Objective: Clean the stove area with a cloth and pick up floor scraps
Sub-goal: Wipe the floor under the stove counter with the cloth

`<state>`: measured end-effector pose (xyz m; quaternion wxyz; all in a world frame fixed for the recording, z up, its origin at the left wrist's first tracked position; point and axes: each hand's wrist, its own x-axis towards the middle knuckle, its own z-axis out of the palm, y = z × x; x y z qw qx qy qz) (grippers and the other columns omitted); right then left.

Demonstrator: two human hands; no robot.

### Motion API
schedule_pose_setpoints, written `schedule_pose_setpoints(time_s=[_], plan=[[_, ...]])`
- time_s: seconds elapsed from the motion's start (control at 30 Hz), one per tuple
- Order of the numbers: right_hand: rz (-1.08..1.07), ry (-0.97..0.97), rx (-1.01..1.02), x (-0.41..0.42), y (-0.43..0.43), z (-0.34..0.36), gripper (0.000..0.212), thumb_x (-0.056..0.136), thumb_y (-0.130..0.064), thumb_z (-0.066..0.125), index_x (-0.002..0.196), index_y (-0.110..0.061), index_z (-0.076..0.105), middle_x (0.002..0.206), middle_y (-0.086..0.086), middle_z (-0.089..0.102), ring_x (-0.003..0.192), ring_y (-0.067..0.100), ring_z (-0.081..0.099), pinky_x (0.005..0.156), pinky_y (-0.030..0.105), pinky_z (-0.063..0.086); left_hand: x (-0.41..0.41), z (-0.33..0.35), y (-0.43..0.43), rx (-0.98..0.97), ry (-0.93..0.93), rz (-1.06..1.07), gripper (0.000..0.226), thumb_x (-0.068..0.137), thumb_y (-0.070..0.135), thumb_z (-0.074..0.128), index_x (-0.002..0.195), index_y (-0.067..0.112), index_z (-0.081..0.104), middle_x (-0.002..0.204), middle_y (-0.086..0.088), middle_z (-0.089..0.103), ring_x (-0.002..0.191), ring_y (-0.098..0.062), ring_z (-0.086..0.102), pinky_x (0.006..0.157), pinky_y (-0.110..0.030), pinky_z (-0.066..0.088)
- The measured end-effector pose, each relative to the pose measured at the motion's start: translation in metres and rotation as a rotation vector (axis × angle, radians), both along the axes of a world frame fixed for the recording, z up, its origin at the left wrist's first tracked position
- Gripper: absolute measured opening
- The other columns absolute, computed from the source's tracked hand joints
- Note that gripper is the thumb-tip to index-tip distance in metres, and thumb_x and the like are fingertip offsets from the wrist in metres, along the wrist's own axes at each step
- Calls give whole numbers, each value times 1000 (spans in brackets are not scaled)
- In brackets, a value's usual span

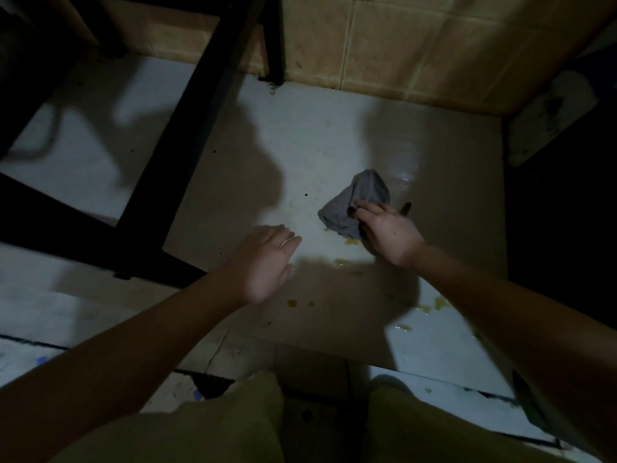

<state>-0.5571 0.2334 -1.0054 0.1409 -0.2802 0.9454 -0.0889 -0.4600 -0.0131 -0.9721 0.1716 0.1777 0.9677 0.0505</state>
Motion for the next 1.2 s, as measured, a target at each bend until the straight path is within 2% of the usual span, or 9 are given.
schedule_pose_setpoints(time_s=[0.17, 0.37, 0.53, 0.63, 0.73, 0.83, 0.9, 1.03, 1.2], plan=[[-125, -48, -22, 25, 38, -2, 47, 89, -7, 53, 134, -18, 46, 148, 4, 38, 131, 34, 39, 103, 48, 43, -18, 3, 22, -5, 95, -63, 46, 92, 27, 46, 136, 12, 43, 140, -11, 44, 129, -28, 39, 107, -37, 31], [-267, -48, -79, 52, 73, -5, 42, 89, 2, 47, 128, -14, 53, 146, 6, 41, 130, 32, 41, 106, 42, 40, -27, -7, 46, -26, 81, -42, 41, 93, 29, 45, 133, 18, 44, 137, -5, 45, 128, -25, 40, 103, -38, 30], [-346, -47, -113, 78, 102, 0, 42, 86, 6, 47, 124, -9, 58, 144, 12, 44, 131, 32, 40, 110, 38, 30, -28, -11, 55, -7, 108, -64, 39, 93, 31, 47, 130, 20, 47, 134, -3, 48, 124, -24, 44, 100, -37, 34], [-399, -84, -121, 96, 118, -3, 40, 90, 1, 48, 127, -12, 56, 147, 9, 40, 135, 28, 35, 114, 37, 25, -29, -11, 59, -6, 107, -68, 39, 93, 31, 47, 130, 20, 47, 134, -3, 47, 124, -25, 44, 100, -37, 33], [-462, -194, -127, 116, 130, -10, 39, 95, -7, 46, 132, -17, 50, 151, 5, 31, 140, 23, 25, 115, 29, 16, -31, -9, 59, 16, 100, -71, 38, 92, 27, 49, 128, 16, 49, 133, -6, 48, 125, -26, 44, 102, -39, 33], [-381, -241, -83, 125, 127, -16, 44, 92, -3, 50, 133, -18, 48, 154, 2, 25, 143, 26, 18, 116, 34, 15, -30, -5, 55, 55, 81, -38, 38, 88, 17, 55, 125, 9, 54, 129, -12, 52, 118, -30, 49, 100, -39, 37], [-289, -239, -60, 122, 117, -13, 42, 95, -8, 46, 135, -22, 47, 155, -2, 24, 143, 25, 17, 114, 36, 19, -24, -2, 51, 82, 75, -18, 39, 86, 14, 58, 124, 6, 56, 128, -15, 54, 116, -32, 51, 100, -40, 40], [-125, -262, -31, 110, 87, -6, 43, 95, -22, 49, 136, -34, 42, 156, -11, 20, 143, 20, 14, 111, 45, 27, -11, 0, 36, 52, 75, -68, 39, 85, 19, 58, 123, 9, 56, 125, -11, 55, 116, -27, 51, 95, -39, 46], [8, -213, -81, 91, 41, -1, 39, 96, -16, 45, 134, -28, 48, 155, -6, 26, 142, 24, 22, 103, 48, 40, 3, 6, 18, 38, 21, -34, 37, 88, 23, 54, 124, 12, 52, 126, -10, 52, 113, -25, 50, 92, -41, 48]])
